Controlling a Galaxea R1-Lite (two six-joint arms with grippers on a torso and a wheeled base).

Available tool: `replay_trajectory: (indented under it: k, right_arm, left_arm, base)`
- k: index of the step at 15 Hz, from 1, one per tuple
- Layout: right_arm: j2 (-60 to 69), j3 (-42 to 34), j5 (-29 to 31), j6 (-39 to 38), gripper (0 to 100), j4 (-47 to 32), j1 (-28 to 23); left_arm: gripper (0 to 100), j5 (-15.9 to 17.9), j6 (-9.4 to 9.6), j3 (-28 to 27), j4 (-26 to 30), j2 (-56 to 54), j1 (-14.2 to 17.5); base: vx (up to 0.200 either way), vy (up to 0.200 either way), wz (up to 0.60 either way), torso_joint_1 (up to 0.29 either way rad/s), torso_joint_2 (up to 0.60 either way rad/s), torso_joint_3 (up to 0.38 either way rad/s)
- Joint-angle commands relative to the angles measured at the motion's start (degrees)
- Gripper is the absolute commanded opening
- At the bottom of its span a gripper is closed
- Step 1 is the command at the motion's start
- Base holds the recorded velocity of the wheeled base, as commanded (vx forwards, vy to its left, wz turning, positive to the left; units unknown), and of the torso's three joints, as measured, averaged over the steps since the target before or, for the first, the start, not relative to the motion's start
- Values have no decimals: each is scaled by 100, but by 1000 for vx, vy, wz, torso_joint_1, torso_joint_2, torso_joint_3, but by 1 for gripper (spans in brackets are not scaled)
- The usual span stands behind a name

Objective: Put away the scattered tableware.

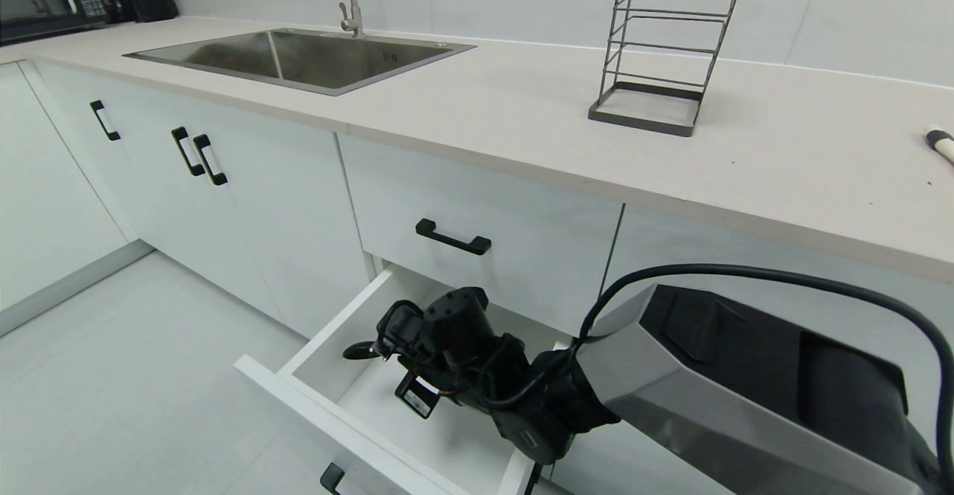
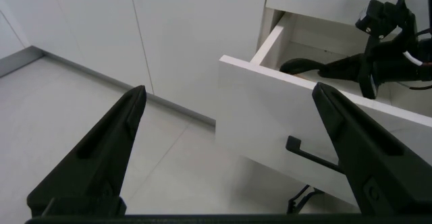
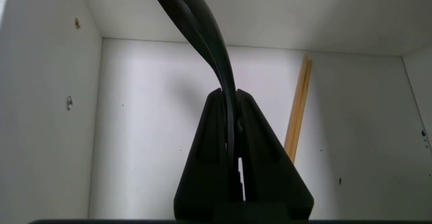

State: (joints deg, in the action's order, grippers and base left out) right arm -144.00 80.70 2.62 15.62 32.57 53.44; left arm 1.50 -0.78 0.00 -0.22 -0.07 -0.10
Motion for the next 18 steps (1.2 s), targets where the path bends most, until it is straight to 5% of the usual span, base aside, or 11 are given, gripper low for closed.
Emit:
replay_trajectory:
  k: [1,18]
  right_arm:
    - [-41,7,2,3,0,3,-1]
    - [-577,341,10,82,0,-5,-45]
  left_arm:
    - [100,-1,-1,0,-4,7,1]
    - [100,-1,-1,0,-4,7,1]
  base:
    - [0,0,0,0,0,0]
    - [0,0,0,0,0,0]
